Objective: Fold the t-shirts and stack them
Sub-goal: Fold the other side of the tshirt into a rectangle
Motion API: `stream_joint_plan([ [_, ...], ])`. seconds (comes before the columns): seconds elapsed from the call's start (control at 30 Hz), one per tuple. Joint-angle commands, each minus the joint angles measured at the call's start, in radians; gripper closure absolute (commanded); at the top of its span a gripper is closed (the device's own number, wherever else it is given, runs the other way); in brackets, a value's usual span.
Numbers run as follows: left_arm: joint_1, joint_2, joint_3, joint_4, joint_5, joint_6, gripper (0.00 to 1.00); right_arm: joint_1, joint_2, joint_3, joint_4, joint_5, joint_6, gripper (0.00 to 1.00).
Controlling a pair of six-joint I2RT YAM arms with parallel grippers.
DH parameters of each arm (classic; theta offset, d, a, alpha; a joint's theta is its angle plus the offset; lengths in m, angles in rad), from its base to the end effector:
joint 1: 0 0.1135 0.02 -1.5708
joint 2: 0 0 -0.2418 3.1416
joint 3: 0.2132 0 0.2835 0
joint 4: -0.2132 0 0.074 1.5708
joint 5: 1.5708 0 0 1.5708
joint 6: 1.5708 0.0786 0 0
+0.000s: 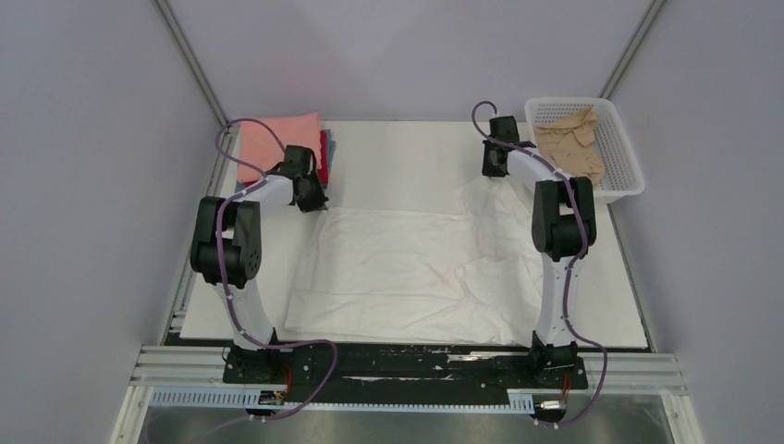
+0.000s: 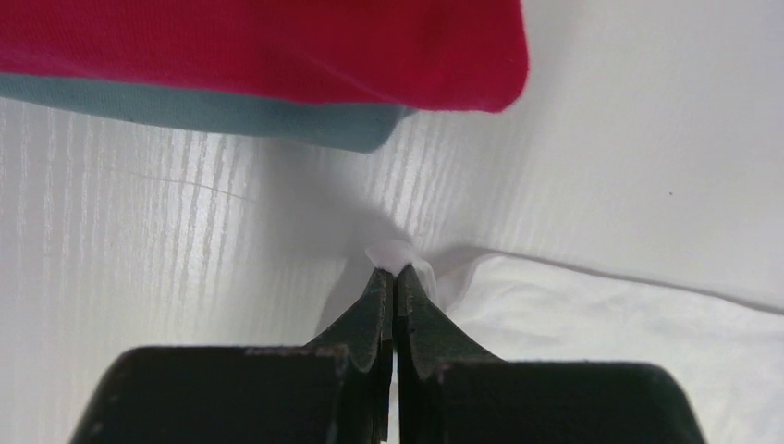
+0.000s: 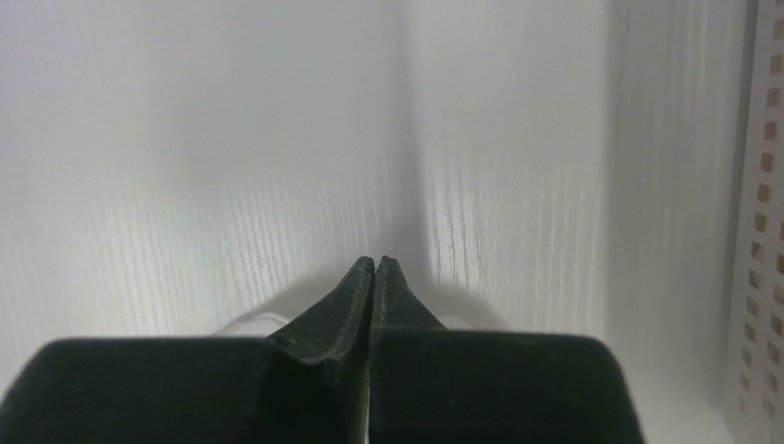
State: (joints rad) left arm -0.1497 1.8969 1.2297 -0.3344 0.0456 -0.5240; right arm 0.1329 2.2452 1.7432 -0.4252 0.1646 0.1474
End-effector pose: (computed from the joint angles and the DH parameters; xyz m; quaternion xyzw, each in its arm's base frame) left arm 0.4291 -0.0683 0.0898 -0.1722 0.9440 -0.1134 0.2577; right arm 0.5307 0.0579 0.1004 0.0329 0.9452 -0.0332 0.3230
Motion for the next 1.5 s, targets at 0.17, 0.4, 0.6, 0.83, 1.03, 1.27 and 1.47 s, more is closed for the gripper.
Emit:
stream_joint_plan([
  [0.17,-0.066,-0.158,-0.075,0.043,-0.021,-0.025,1.00,0.008,-0.395,-0.304,0.046,-0.134,0.011,1.00],
  [0.4,-0.119,-0.291,-0.190,0.066,-0.067,-0.050,1.00,0.020,-0.649,-0.544,0.042,-0.232,0.067,1.00],
  [0.6,-0.145,-0.444,-0.348,0.109,-0.078,-0.103,1.00,0.038,-0.873,-0.711,0.005,-0.257,0.128,1.00],
  [0.83,-0.157,-0.649,-0.505,0.047,-0.176,-0.208,1.00,0.054,-1.116,-0.813,-0.144,-0.123,0.156,1.00],
  [1.03,-0.158,-0.827,-0.570,-0.037,-0.279,-0.283,1.00,0.053,-1.222,-0.834,-0.284,0.043,0.214,1.00],
  [1.27,-0.157,-0.959,-0.620,-0.096,-0.325,-0.320,1.00,0.054,-1.292,-0.821,-0.380,0.127,0.260,1.00],
  [1.47,-0.157,-1.028,-0.653,-0.143,-0.367,-0.362,1.00,0.054,-1.371,-0.797,-0.446,0.125,0.297,0.99],
])
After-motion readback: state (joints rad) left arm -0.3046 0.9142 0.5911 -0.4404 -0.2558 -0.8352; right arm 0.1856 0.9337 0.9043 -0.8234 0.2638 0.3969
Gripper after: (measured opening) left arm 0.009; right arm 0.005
